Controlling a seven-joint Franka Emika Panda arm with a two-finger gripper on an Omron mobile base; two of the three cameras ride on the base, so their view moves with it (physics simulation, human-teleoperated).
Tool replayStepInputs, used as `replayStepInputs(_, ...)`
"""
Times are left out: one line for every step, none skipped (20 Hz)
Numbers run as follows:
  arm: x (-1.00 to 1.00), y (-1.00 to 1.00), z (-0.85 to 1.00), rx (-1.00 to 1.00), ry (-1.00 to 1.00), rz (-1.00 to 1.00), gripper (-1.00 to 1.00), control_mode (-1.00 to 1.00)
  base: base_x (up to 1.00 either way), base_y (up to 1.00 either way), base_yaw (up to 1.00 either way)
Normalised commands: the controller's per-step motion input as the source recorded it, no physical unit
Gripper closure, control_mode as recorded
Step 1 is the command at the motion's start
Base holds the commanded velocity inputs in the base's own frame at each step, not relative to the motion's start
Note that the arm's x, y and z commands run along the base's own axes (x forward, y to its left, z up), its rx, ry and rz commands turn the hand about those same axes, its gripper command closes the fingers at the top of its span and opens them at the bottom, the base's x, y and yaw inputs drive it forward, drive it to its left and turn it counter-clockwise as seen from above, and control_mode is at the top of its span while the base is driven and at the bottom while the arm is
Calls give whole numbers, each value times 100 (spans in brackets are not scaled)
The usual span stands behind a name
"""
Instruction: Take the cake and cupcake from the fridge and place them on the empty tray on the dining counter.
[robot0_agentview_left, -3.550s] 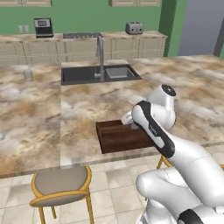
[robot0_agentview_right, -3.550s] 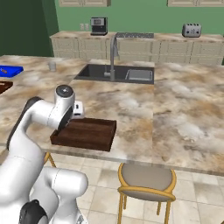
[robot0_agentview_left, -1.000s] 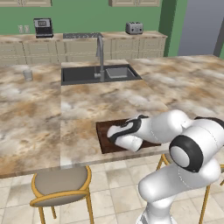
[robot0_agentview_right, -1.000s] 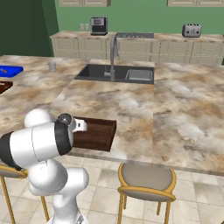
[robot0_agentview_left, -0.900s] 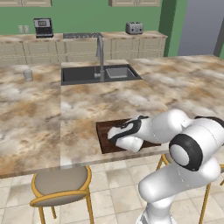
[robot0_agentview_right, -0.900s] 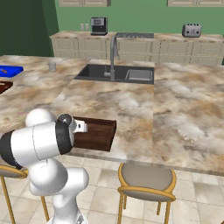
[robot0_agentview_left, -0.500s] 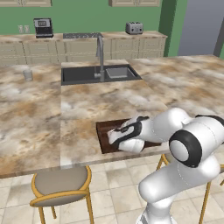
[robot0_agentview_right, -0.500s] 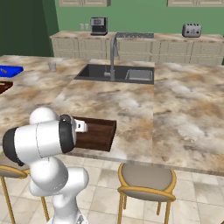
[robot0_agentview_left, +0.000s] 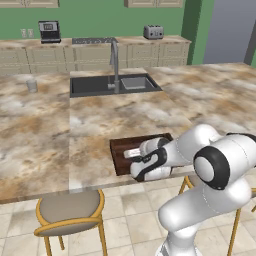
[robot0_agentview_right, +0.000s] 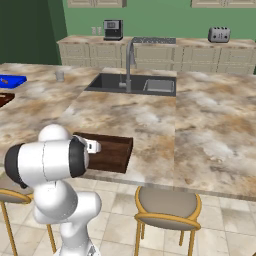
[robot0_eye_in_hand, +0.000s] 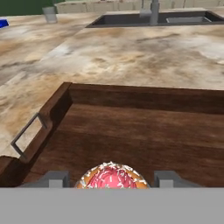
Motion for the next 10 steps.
replayStepInputs(0, 0, 15, 0, 0, -2, -100, -100, 0, 0, 0)
replayStepInputs(0, 0, 19, 0, 0, -2, -100, -100, 0, 0, 0)
replayStepInputs(0, 0, 20, 0, 0, -1, -100, -100, 0, 0, 0)
replayStepInputs(0, 0, 22, 0, 0, 0, -100, -100, 0, 0, 0)
replayStepInputs(0, 0, 26, 0, 0, 0, -100, -100, 0, 0, 0)
replayStepInputs(0, 0, 36, 0, 0, 0, -100, -100, 0, 0, 0)
replayStepInputs(7, 0, 45, 0, 0, 0, -100, -100, 0, 0, 0)
replayStepInputs(13, 0, 51, 0, 1, 0, -100, -100, 0, 0, 0)
replayStepInputs(6, 0, 52, 0, 2, 0, -100, -100, 0, 0, 0)
replayStepInputs(0, 0, 54, 0, 1, 0, -100, -100, 0, 0, 0)
